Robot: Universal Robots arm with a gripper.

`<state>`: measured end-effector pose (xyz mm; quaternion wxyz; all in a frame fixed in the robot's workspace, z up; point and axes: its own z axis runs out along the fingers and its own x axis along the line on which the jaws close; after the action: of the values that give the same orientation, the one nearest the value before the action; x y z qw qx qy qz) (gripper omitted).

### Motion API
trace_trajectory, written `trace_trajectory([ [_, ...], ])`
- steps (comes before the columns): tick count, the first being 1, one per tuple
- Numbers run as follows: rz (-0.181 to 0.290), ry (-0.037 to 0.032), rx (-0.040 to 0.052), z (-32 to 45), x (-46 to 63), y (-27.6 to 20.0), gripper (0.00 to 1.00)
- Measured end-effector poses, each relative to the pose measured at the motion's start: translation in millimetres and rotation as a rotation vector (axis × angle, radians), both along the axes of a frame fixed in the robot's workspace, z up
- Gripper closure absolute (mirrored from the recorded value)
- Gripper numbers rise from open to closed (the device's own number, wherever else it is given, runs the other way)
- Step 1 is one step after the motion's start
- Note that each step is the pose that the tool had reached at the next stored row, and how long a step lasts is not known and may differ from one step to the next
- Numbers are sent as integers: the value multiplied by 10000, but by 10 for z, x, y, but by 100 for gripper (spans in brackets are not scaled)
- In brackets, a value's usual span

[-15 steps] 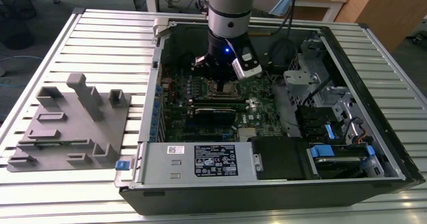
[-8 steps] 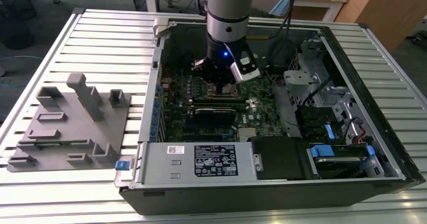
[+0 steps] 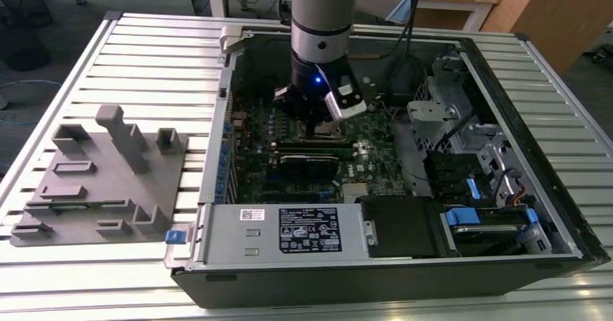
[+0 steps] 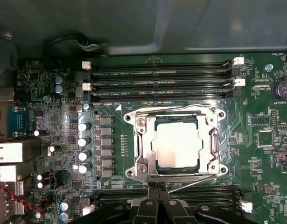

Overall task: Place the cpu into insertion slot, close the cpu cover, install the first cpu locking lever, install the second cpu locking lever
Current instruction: 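Install the second cpu locking lever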

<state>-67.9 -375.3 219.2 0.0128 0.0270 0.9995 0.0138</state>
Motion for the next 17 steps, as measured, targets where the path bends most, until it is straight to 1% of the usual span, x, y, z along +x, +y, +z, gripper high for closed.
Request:
trace_trajectory([
  [3,-2,-1,1,-20,-7,1,89],
  [10,-6,0,0,-103,-56,0,89],
  [13,-4,1,-1,-111,-61,0,89],
  [17,-6,-8,64,-113,-86,0,89],
])
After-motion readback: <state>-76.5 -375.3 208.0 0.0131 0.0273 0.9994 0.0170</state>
